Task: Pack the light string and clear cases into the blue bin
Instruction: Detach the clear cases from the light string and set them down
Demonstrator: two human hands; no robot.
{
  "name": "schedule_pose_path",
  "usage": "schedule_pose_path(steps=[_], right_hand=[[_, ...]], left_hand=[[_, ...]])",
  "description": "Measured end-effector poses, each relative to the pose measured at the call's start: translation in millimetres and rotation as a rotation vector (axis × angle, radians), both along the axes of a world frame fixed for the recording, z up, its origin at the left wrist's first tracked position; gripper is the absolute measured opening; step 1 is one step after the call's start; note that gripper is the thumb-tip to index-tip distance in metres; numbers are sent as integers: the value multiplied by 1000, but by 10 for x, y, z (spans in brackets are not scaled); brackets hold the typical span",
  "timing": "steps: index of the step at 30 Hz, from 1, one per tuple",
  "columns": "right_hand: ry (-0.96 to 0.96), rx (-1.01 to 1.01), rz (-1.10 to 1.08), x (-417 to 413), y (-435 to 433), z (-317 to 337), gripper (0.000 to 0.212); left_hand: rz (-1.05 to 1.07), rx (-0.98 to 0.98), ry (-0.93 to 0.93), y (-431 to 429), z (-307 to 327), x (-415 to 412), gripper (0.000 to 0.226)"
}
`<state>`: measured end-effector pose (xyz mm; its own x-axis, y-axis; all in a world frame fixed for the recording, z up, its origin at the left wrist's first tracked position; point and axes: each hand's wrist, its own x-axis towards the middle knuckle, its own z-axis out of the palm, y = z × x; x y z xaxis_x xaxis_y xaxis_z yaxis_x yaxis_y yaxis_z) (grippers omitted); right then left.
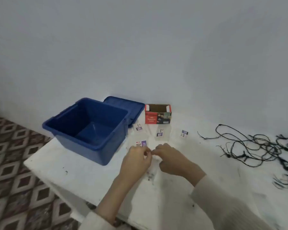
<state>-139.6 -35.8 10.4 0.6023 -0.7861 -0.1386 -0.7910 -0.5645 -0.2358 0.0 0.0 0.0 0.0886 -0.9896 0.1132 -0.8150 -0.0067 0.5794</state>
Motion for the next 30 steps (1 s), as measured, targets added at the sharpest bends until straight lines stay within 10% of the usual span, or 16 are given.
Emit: schedule_pose_path(steps=[11, 20, 30], right_hand=[[161, -13, 176, 16, 45, -160, 41], [-998, 993, -73, -206, 223, 721, 32], [-1939, 1308, -322, 398, 595, 1277, 37]], left_hand=[[3, 190, -26, 511, -317, 213, 25], [-88, 66, 789, 708, 659, 489, 24], [-50, -157, 632, 496, 950, 165, 25]])
